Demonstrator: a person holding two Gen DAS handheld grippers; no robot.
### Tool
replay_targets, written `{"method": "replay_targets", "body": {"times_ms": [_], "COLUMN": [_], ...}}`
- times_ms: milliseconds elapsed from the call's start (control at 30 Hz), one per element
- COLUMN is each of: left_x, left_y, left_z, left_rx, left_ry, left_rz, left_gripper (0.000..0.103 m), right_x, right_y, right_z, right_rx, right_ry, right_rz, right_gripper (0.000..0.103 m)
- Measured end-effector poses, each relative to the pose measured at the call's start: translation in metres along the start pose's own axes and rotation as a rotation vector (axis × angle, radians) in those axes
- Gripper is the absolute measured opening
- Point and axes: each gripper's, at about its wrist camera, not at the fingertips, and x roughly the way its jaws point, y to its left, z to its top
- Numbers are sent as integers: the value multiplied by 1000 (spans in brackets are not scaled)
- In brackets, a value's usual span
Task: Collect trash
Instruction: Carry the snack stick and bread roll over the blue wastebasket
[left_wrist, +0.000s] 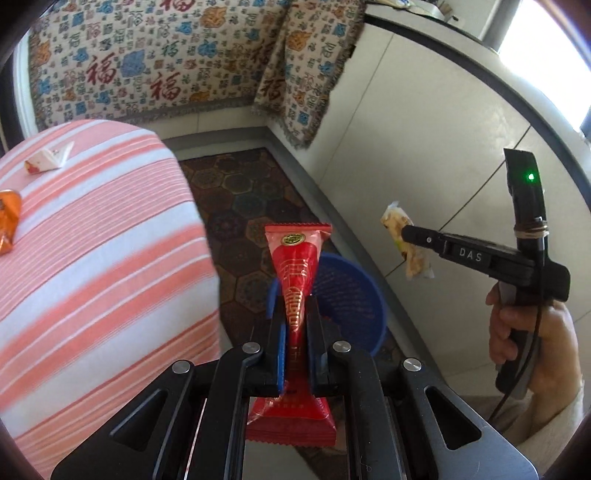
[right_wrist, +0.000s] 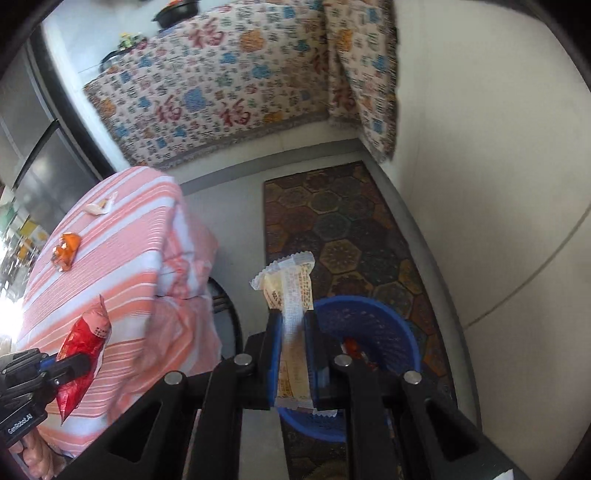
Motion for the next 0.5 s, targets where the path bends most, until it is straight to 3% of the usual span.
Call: {"method": "replay_targets", "body": {"times_ms": [500], "left_x": [94], "left_y": [-64], "left_z": [19], "left_rx": [37], "left_ry": [81], "left_rz": [-35], "left_gripper": [7], "right_x": [17], "right_y": [-79], "right_z": [-7], "right_rx": [131], "right_ry": [22], "right_rz": [-17], "right_gripper": [12]}}
